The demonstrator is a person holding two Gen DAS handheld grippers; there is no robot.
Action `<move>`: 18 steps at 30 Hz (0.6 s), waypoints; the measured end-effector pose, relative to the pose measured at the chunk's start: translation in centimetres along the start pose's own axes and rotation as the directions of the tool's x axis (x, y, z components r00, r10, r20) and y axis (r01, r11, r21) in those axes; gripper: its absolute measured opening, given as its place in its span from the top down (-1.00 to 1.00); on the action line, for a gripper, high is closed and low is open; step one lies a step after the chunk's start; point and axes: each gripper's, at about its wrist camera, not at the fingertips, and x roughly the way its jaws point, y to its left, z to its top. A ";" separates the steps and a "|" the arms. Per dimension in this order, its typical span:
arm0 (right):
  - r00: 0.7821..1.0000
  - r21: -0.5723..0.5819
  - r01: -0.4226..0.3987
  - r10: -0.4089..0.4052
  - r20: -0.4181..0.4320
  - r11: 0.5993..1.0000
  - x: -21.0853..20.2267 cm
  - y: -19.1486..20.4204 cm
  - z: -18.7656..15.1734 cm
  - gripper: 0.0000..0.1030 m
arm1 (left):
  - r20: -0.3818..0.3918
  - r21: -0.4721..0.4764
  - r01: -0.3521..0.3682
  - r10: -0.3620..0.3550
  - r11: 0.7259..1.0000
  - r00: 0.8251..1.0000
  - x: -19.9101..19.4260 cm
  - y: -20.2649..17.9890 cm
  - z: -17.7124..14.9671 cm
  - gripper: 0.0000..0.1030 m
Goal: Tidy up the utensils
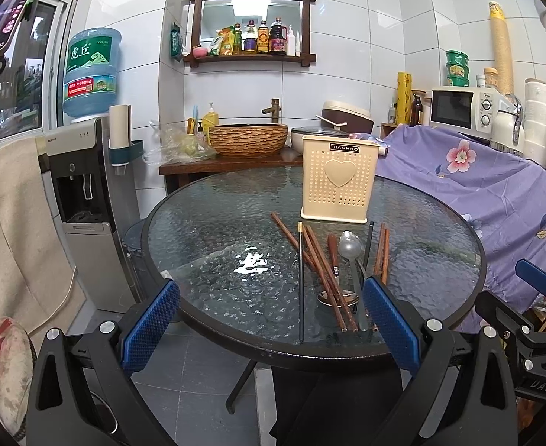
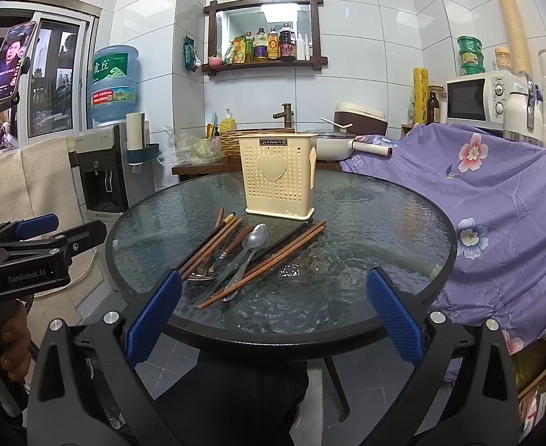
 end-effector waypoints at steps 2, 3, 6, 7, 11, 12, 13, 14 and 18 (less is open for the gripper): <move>1.000 -0.001 0.000 0.000 0.000 1.000 0.0 0.0 0.0 -0.91 | 0.000 0.001 -0.001 0.001 1.000 1.000 0.0 0.0 0.0 -0.88; 1.000 -0.001 0.001 -0.001 0.001 1.000 0.0 0.0 0.0 -0.91 | 0.000 0.001 -0.001 0.001 1.000 1.000 0.0 0.0 0.0 -0.88; 1.000 0.001 0.000 0.000 0.000 1.000 0.0 -0.1 0.0 -0.91 | -0.001 0.002 -0.001 0.001 1.000 1.000 0.0 -0.1 0.0 -0.88; 1.000 0.001 0.000 0.000 0.000 1.000 0.0 0.0 0.0 -0.91 | -0.001 0.003 0.000 0.000 1.000 1.000 0.0 0.0 0.0 -0.88; 1.000 0.000 0.000 0.000 0.000 1.000 0.0 0.0 0.1 -0.91 | 0.000 0.002 0.001 -0.001 1.000 1.000 0.0 -0.1 0.0 -0.88; 1.000 0.000 0.000 0.000 0.000 1.000 0.0 0.0 0.1 -0.90 | 0.001 0.002 0.000 0.000 1.000 1.000 0.0 -0.1 0.0 -0.88; 1.000 0.000 0.000 0.000 0.001 1.000 0.0 0.0 0.1 -0.91 | 0.001 0.002 0.000 0.000 1.000 1.000 0.0 -0.1 0.0 -0.88; 1.000 0.000 0.000 0.000 0.000 1.000 0.0 0.0 0.1 -0.91 | 0.000 0.002 0.000 0.000 1.000 1.000 0.0 -0.1 0.0 -0.88; 1.000 -0.001 -0.001 0.001 0.000 1.000 -0.1 0.0 0.1 -0.91 | 0.000 0.002 -0.001 0.001 1.000 1.000 0.0 -0.1 0.0 -0.88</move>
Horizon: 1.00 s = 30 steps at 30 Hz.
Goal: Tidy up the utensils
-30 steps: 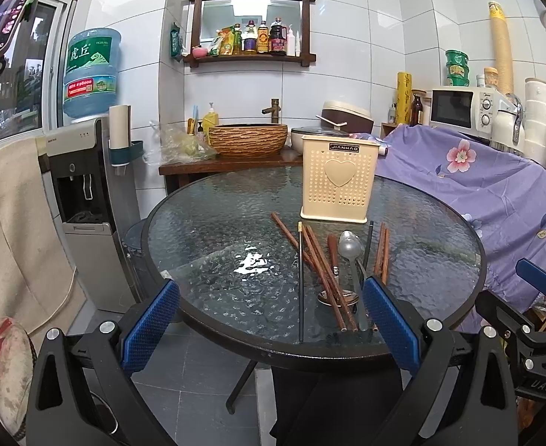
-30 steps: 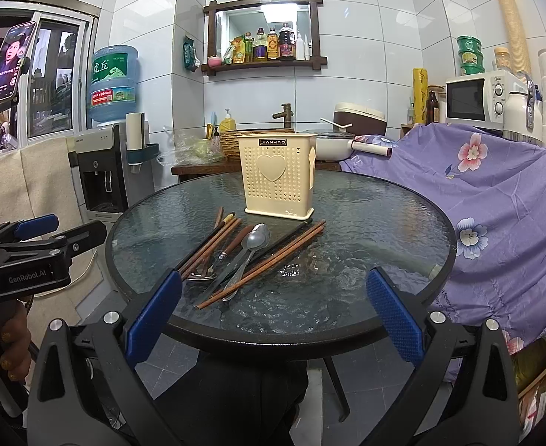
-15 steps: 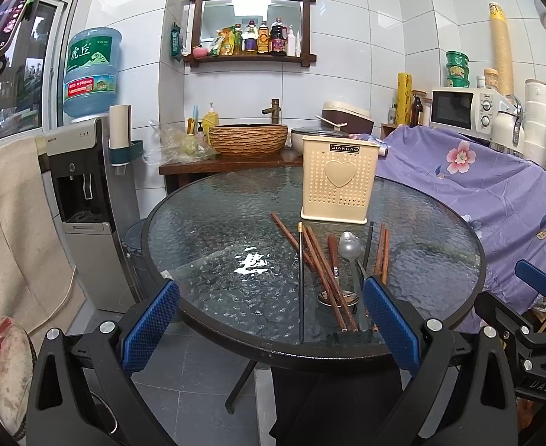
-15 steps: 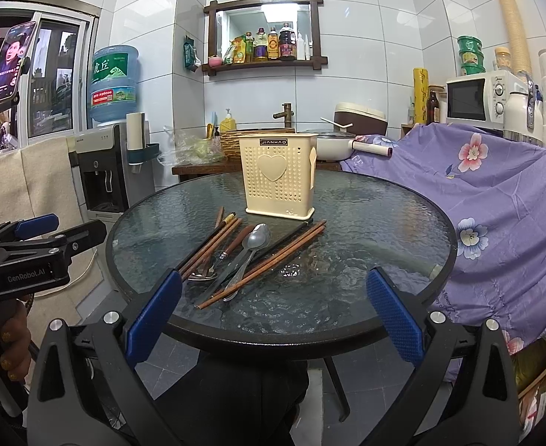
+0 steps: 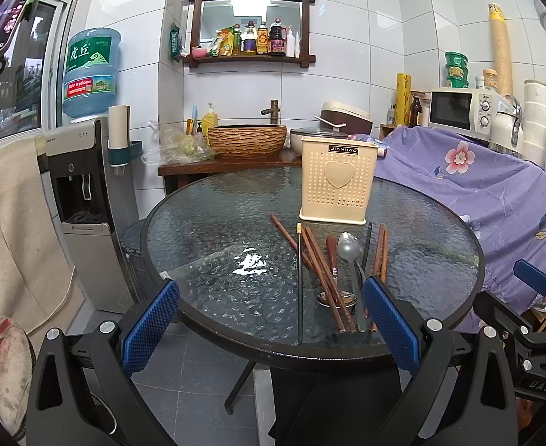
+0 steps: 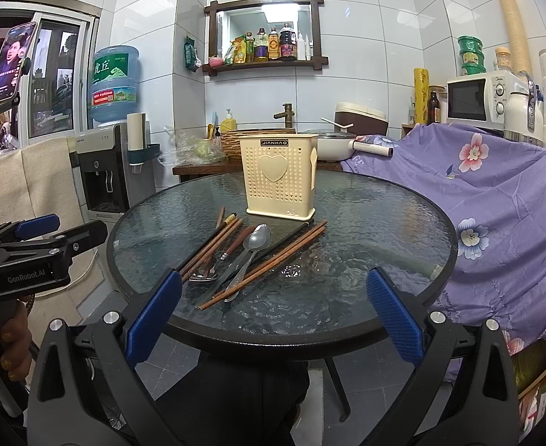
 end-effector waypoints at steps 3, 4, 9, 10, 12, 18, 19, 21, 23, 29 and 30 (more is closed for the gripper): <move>1.000 0.000 0.000 0.000 -0.001 1.000 0.0 0.0 0.0 -0.91 | -0.001 0.000 0.001 -0.001 1.000 1.000 0.0 0.0 0.0 -0.88; 1.000 0.000 0.000 0.000 0.000 1.000 0.0 0.0 0.0 -0.91 | -0.001 0.000 0.000 0.000 1.000 1.000 0.0 0.0 0.0 -0.88; 1.000 0.000 0.000 0.000 -0.002 1.000 0.0 0.0 0.0 -0.91 | -0.001 0.001 0.001 -0.001 1.000 1.000 0.0 0.0 0.0 -0.88; 1.000 -0.001 0.001 -0.001 -0.001 1.000 0.0 0.1 0.0 -0.91 | 0.000 0.000 0.001 -0.001 1.000 1.000 0.0 0.0 0.0 -0.88; 1.000 0.000 -0.001 0.001 -0.002 1.000 0.0 0.0 0.0 -0.91 | 0.000 -0.002 0.001 -0.001 1.000 1.000 0.0 0.0 0.0 -0.88; 1.000 0.001 0.000 0.000 -0.002 1.000 0.1 0.2 -0.1 -0.91 | -0.001 0.000 0.001 -0.001 1.000 1.000 0.0 0.0 -0.1 -0.88; 1.000 0.000 0.000 0.000 -0.001 1.000 0.1 0.2 -0.1 -0.91 | 0.000 0.000 0.002 -0.002 1.000 1.000 0.0 0.0 -0.1 -0.88; 1.000 0.000 0.000 0.000 -0.002 1.000 0.3 0.5 -0.1 -0.91 | 0.000 0.000 0.001 -0.001 1.000 1.000 0.0 0.0 -0.1 -0.88; 1.000 0.000 0.001 -0.001 -0.001 1.000 0.3 0.5 -0.1 -0.91 | 0.000 -0.001 0.001 -0.001 1.000 1.000 0.0 0.0 0.0 -0.88; 1.000 0.000 0.001 -0.001 -0.001 1.000 0.3 0.5 -0.1 -0.91 | 0.000 0.001 0.002 -0.002 1.000 1.000 0.0 -0.1 0.0 -0.88; 1.000 -0.001 0.002 -0.002 -0.001 1.000 0.3 0.5 -0.1 -0.91 | 0.000 0.000 0.001 -0.001 1.000 1.000 0.0 0.0 0.0 -0.88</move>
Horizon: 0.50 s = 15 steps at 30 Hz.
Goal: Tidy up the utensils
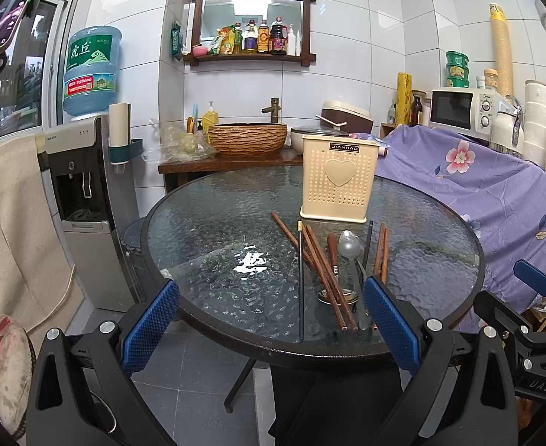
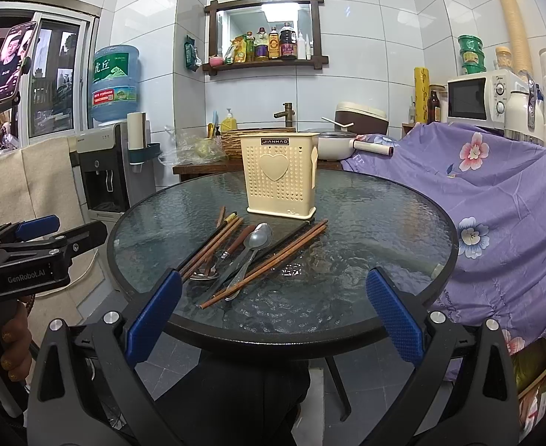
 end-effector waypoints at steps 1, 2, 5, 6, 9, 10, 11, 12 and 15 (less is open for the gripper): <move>1.000 0.001 -0.001 0.001 -0.001 1.000 0.0 0.0 0.0 -0.91 | 0.000 0.000 0.000 0.000 1.000 1.000 0.0 0.0 0.0 -0.88; 1.000 0.001 -0.002 0.002 -0.002 1.000 0.0 0.0 0.0 -0.91 | -0.001 0.000 0.000 0.000 1.000 1.000 0.0 0.0 0.0 -0.88; 1.000 0.001 -0.001 0.001 -0.002 1.000 0.0 0.0 0.0 -0.91 | -0.005 -0.001 0.001 -0.001 1.000 1.000 0.1 0.0 -0.1 -0.88; 1.000 0.001 -0.001 0.001 -0.003 1.000 -0.4 0.4 -0.2 -0.91 | -0.008 -0.001 0.003 -0.003 1.000 1.000 0.1 0.0 -0.1 -0.88; 1.000 0.000 0.008 -0.008 -0.013 1.000 -0.2 0.6 -0.1 -0.91 | -0.017 -0.005 -0.006 0.006 1.000 1.000 0.3 0.0 -0.3 -0.88; 1.000 0.001 0.010 -0.010 -0.018 1.000 -0.1 0.7 -0.2 -0.91 | -0.019 -0.005 -0.008 0.008 1.000 1.000 0.4 0.1 -0.3 -0.88; 1.000 0.004 0.010 -0.010 -0.024 1.000 -0.1 0.4 0.0 -0.91 | -0.024 -0.006 -0.008 0.008 1.000 1.000 0.6 0.2 -0.4 -0.88; 0.999 0.006 0.009 -0.009 -0.032 1.000 0.3 -0.2 -0.4 -0.91 | -0.029 -0.006 -0.009 0.008 1.000 1.000 0.8 0.2 -0.4 -0.88; 0.998 0.005 0.024 -0.024 -0.061 1.000 1.1 -0.8 -0.6 -0.91 | -0.047 -0.008 -0.015 0.014 1.000 0.999 1.3 0.5 -0.6 -0.88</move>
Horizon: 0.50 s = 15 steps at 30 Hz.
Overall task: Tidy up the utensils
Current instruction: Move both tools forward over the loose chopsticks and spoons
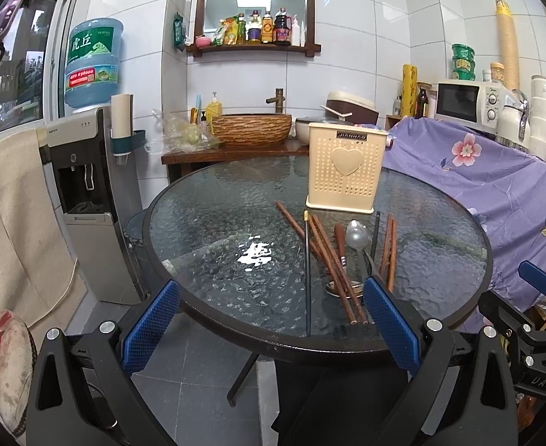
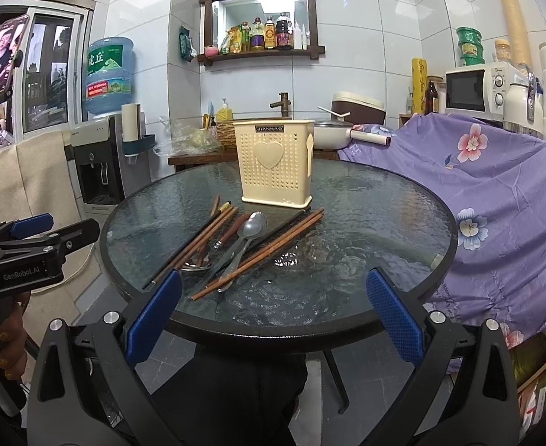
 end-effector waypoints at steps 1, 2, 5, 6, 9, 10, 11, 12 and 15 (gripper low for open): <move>1.000 0.000 0.006 -0.006 -0.015 1.000 0.4 -0.1 -0.1 -0.91 | -0.008 -0.004 0.001 -0.001 1.000 1.000 0.3 0.2 0.0 -0.88; 0.999 0.002 0.009 -0.009 -0.031 1.000 0.8 -0.4 -0.2 -0.91 | -0.023 -0.011 0.004 -0.005 1.000 1.000 0.8 0.4 -0.1 -0.88; 0.997 0.027 0.004 -0.002 -0.080 1.000 2.2 -1.6 -0.2 -0.91 | -0.069 -0.029 0.009 -0.011 1.000 0.998 2.2 1.1 -0.1 -0.88; 0.995 0.038 0.002 0.002 -0.097 0.999 2.8 -2.1 -0.3 -0.91 | -0.083 -0.034 0.010 -0.013 0.999 0.996 2.7 1.4 -0.1 -0.88; 0.988 0.073 -0.008 0.019 -0.153 0.997 4.5 -3.5 -0.1 -0.91 | -0.119 -0.038 0.018 -0.022 0.999 0.993 4.3 2.3 0.3 -0.88; 0.986 0.081 -0.002 0.016 -0.168 0.997 5.0 -3.9 0.2 -0.90 | -0.118 -0.028 0.011 -0.014 1.000 0.993 4.7 2.5 0.5 -0.88; 0.984 0.089 0.000 0.016 -0.179 0.996 5.5 -4.3 0.4 -0.90 | -0.116 -0.018 0.006 -0.008 1.000 0.993 4.9 2.6 0.7 -0.88; 0.982 0.101 -0.003 0.022 -0.189 0.995 6.0 -4.7 0.6 -0.89 | -0.114 -0.008 0.000 -0.001 1.000 0.993 5.2 2.7 0.9 -0.88; 0.972 0.124 -0.014 0.043 -0.231 0.992 7.8 -5.4 1.5 -0.73 | -0.118 -0.002 0.010 -0.010 1.000 0.993 6.4 3.0 1.9 -0.88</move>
